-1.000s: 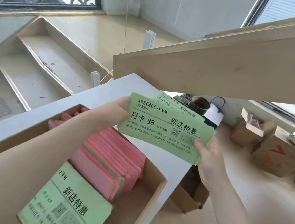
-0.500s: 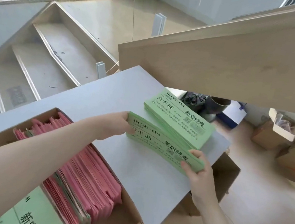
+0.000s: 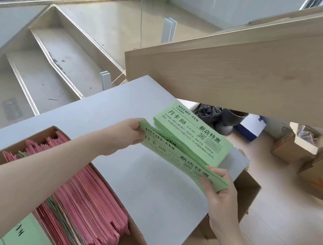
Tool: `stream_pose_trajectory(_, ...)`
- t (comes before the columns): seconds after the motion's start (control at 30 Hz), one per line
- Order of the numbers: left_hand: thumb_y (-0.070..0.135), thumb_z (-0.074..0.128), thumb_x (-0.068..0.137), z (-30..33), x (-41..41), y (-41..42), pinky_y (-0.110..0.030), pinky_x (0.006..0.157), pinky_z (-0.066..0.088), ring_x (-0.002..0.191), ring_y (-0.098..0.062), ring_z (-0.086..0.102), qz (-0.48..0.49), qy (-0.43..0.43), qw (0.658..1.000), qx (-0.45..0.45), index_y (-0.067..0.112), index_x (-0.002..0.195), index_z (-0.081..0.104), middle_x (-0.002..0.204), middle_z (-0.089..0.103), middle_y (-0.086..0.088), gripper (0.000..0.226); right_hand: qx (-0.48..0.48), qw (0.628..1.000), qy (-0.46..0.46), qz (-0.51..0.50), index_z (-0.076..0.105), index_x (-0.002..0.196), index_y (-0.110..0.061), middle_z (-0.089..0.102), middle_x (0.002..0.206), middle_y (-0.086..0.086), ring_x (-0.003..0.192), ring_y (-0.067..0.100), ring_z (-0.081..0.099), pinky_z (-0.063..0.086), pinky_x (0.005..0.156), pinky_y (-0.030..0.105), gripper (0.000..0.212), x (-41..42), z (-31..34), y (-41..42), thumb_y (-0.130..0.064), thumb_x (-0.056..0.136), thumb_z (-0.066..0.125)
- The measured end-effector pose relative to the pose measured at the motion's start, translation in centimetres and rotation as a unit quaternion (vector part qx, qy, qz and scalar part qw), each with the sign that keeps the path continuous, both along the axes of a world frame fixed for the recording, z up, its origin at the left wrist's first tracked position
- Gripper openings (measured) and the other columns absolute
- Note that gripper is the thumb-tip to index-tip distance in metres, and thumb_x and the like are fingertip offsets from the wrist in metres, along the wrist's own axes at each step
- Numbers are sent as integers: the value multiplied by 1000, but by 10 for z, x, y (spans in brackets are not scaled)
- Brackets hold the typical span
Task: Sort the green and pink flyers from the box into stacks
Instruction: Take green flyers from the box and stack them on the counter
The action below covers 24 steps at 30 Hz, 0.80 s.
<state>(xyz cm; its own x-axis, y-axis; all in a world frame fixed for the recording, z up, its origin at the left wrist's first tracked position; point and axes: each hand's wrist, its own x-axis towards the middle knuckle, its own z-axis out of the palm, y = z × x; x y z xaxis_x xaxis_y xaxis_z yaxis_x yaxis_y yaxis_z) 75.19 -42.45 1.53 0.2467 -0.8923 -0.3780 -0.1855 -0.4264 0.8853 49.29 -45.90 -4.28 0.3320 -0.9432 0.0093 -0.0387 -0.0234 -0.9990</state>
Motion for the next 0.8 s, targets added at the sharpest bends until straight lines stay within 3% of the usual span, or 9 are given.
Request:
stream_pose_trajectory(0.07,-1,33,97,-2,-2,-2,-28,102,42,104,-13,52,-14,-1,1000,16,18,93,56,100,58,2,29,3,1000,15,4,60,87,-32,69,99,-10,100,7,62,47,88,25,33,1,-3,-1,1,89,56)
stream_pose_trajectory(0.17,3,30,97,-8,-8,-2,-30,101,39,115,-14,47,-78,-66,990,95,22,118,53,116,55,8,36,49,998,41,19,59,103,-26,69,101,-22,102,-2,61,46,90,23,27,2,-15,2,-2,92,52)
stream_pose_trajectory(0.23,2,29,98,-2,-8,-3,-31,101,35,113,-14,47,-91,-94,988,81,22,124,50,115,54,10,40,48,998,44,18,59,108,-24,69,102,-23,102,-2,62,49,90,20,29,-1,-13,3,-2,91,53)
stream_pose_trajectory(0.33,4,34,98,12,-3,-5,-28,92,40,104,-13,53,-77,-81,993,31,17,121,54,113,60,7,32,42,999,26,-1,59,106,-28,70,101,-21,99,-1,63,51,82,15,29,-8,6,-2,-3,90,55)
stream_pose_trajectory(0.43,5,46,95,24,-5,-21,-31,80,50,90,-18,63,13,-37,999,-36,13,100,58,102,67,-4,15,58,998,11,-30,60,100,-28,71,100,-13,95,5,66,53,81,27,27,-7,25,-23,-4,89,58)
stream_pose_trajectory(0.53,10,53,93,30,-6,-57,-16,55,46,70,-10,61,88,-94,990,-55,14,98,60,85,65,1,9,135,990,6,-29,61,101,-20,71,105,-3,95,14,68,55,84,37,24,0,36,-53,0,90,54)
stream_pose_trajectory(0.6,11,54,92,28,-6,-79,-14,47,39,68,-10,58,107,-132,984,-60,14,103,63,86,64,0,14,171,985,11,-26,63,101,-15,70,102,1,90,16,67,54,84,38,23,3,40,-72,2,92,50)
stream_pose_trajectory(0.7,9,53,92,15,-7,-100,-19,51,39,75,-18,58,121,-135,981,-63,12,107,66,91,64,-5,20,189,981,34,-24,63,97,-13,70,100,6,87,20,66,49,87,44,22,6,37,-93,2,93,47)
stream_pose_trajectory(0.8,7,51,91,6,-9,-109,-21,60,46,80,-20,60,128,-131,981,-66,14,106,68,92,66,-5,24,193,980,47,-31,63,95,-11,68,102,10,85,20,66,55,70,32,23,7,36,-103,3,94,45)
